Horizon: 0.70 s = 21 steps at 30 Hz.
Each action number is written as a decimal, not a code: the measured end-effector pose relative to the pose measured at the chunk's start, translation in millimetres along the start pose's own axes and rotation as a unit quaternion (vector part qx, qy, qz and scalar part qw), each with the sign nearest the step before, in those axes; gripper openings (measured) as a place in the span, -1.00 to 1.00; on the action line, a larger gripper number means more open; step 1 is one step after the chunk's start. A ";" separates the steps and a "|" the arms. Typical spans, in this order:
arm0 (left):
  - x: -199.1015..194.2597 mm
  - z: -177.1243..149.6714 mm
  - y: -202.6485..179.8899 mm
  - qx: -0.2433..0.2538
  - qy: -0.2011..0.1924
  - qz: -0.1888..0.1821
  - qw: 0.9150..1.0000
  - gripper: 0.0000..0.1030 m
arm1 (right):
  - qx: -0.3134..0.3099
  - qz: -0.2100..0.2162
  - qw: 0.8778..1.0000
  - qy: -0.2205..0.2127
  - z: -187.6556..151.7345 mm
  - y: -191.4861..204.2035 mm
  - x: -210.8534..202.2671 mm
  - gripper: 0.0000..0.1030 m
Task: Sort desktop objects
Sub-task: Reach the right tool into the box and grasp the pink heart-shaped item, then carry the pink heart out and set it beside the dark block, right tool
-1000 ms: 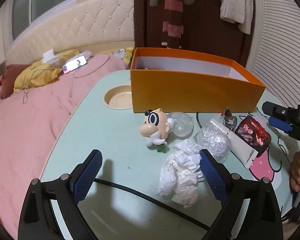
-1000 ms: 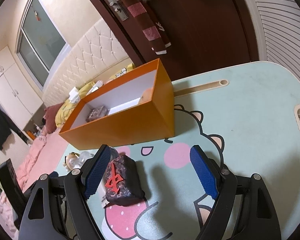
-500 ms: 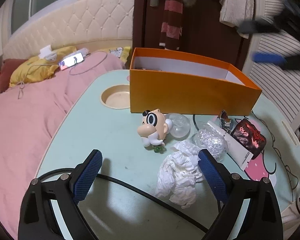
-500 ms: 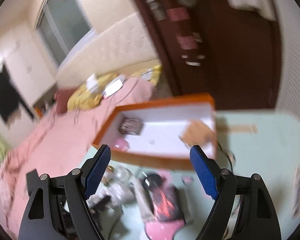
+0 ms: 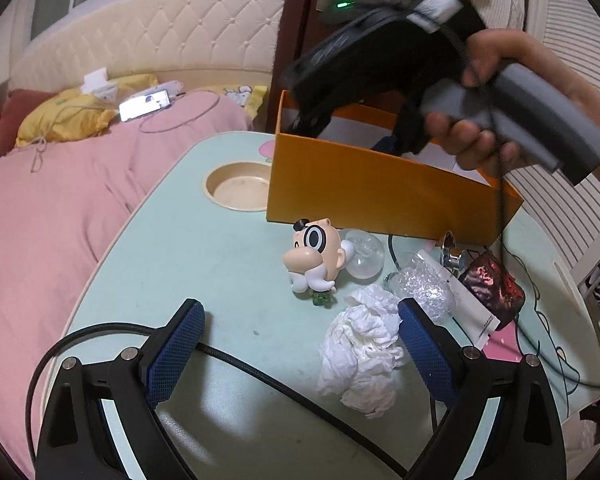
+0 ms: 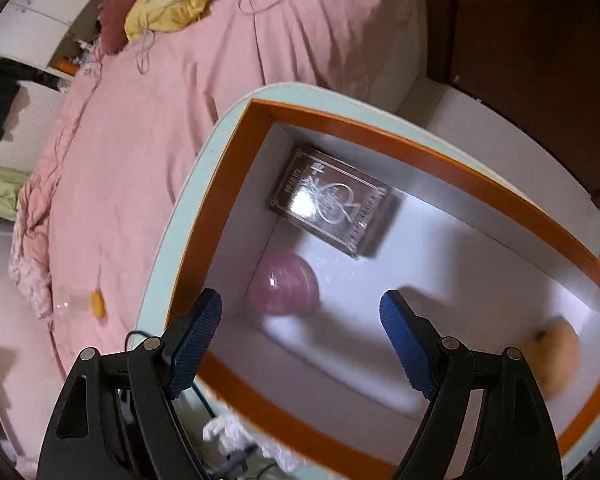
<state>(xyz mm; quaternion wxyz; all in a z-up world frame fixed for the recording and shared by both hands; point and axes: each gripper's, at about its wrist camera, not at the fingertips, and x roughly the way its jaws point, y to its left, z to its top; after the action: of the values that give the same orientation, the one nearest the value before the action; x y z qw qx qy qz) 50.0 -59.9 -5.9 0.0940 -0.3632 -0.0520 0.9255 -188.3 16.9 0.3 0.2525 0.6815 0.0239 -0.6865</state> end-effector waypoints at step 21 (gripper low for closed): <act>-5.7 -2.5 7.3 -0.007 0.001 -0.010 1.000 0.86 | -0.094 -0.143 0.985 0.013 -13.6 4.3 -2.0 -0.25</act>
<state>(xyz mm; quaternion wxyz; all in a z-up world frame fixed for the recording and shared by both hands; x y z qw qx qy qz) 54.8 -68.1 -5.2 0.1004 -0.3645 -0.0617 0.9237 -174.2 18.9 2.5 0.2142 0.6533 0.1887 -0.7012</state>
